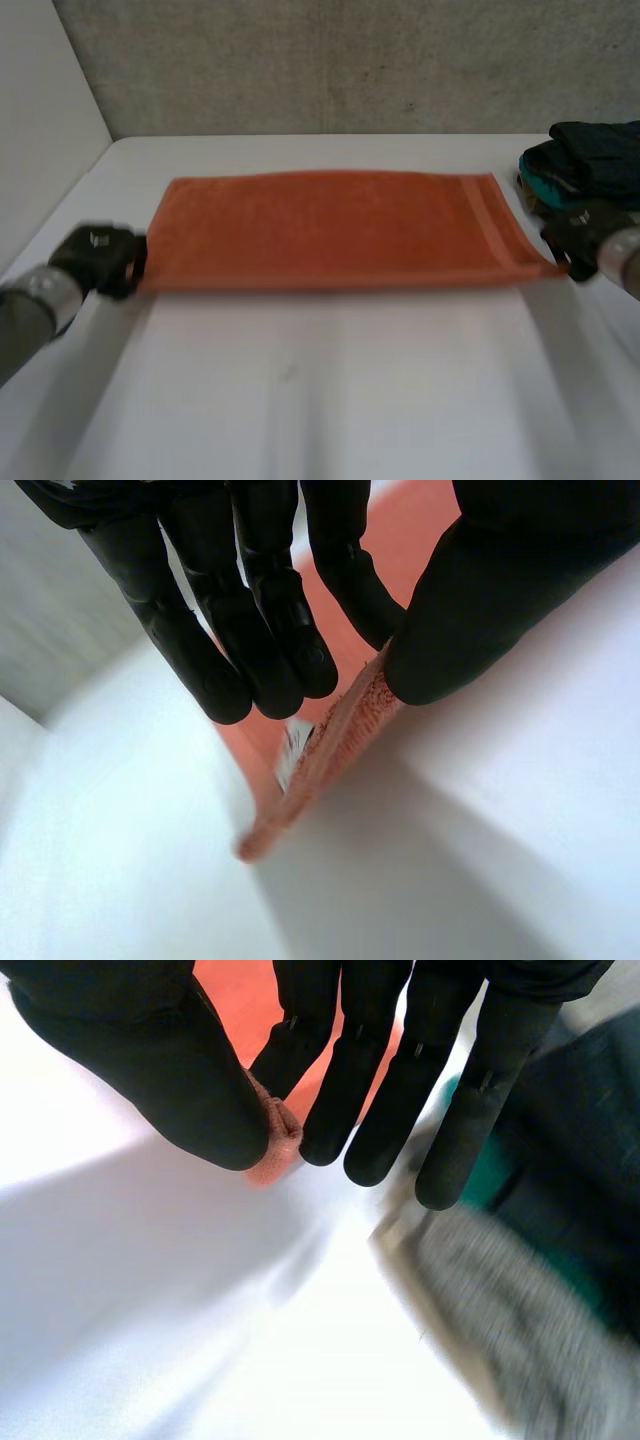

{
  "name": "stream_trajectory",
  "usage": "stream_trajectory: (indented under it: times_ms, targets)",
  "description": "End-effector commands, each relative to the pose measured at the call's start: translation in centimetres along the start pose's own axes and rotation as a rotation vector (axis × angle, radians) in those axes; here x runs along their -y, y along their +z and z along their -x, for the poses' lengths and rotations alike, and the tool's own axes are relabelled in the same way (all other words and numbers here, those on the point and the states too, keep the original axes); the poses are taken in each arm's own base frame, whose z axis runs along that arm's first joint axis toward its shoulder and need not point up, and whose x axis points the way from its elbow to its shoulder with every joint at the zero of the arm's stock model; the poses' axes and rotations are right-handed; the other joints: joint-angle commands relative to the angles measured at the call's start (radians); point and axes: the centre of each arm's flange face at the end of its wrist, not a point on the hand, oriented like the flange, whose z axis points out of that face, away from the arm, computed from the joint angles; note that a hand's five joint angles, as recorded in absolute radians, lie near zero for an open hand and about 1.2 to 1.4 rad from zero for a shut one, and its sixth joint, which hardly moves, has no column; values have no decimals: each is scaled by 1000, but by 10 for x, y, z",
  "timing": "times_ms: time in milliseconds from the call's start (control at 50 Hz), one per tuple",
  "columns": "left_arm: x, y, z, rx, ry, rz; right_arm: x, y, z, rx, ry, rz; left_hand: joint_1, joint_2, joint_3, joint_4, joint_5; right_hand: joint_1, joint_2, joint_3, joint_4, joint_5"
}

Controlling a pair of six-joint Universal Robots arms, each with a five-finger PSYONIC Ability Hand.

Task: Fold the laundry.

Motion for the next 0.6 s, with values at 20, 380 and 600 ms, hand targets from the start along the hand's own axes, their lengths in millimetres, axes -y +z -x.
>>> stream_trajectory:
  times_ms: [20,380,600]
  targets:
    - [-5,-97,-28,-269,167,317,-21,-93,0,344,-165,295,246,200,206,197,216,267,227,213,203,206]
    - [54,19,0,-32,217,-2,-2,25,-16,-33,-37,-13,246,200,206,197,216,267,227,213,203,206]
    - [73,75,-3,45,249,-64,11,73,-18,-203,-61,-176,246,200,206,197,216,267,227,213,203,206]
